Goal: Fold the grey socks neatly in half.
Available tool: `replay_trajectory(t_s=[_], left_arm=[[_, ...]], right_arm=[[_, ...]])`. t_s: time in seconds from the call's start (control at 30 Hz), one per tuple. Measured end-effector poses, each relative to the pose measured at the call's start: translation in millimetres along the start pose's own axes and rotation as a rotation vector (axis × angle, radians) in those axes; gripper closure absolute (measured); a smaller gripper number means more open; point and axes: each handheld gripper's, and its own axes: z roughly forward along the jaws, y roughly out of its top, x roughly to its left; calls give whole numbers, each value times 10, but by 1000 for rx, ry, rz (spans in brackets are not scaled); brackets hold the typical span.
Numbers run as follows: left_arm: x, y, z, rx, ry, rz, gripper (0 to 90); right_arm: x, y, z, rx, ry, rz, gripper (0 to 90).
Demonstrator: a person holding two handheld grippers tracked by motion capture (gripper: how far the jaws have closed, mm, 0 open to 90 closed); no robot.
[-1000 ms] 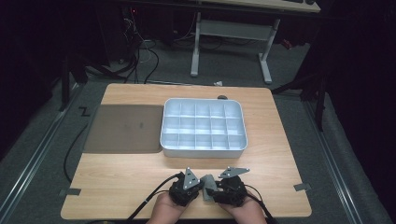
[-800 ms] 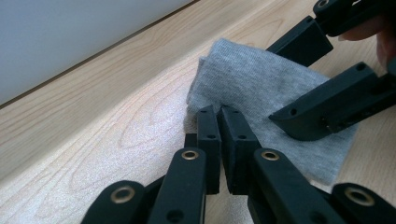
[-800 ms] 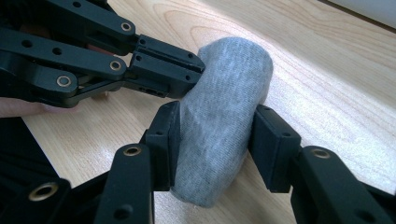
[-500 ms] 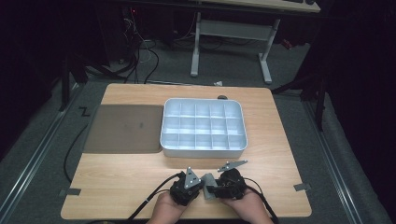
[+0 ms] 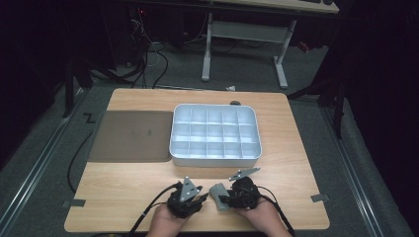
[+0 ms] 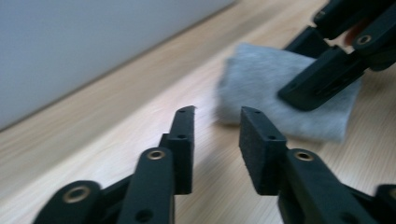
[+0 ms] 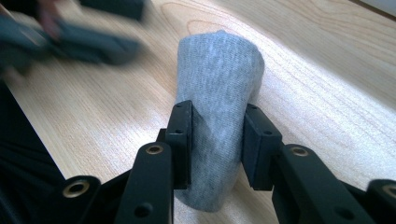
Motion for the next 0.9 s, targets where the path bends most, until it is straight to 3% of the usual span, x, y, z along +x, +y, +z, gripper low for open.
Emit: replay_trajectory(t_s=[0.17,0.37,0.63,0.9], left_arm=[[289,-164,-371,-40,85,-54,580],[506,-360,-542,-63,133,-115,577],[580,-404,-557,-87,160,-123,565],[620,-421,-604,-116,168,-139,516]], right_arm=[[61,10,-6,2,-36,-47,716],[112,68,-31,50,-99,-101,731],[41,103,-130,115,-202,-130,738],[-32,107,-231,126,-218,-114,743]])
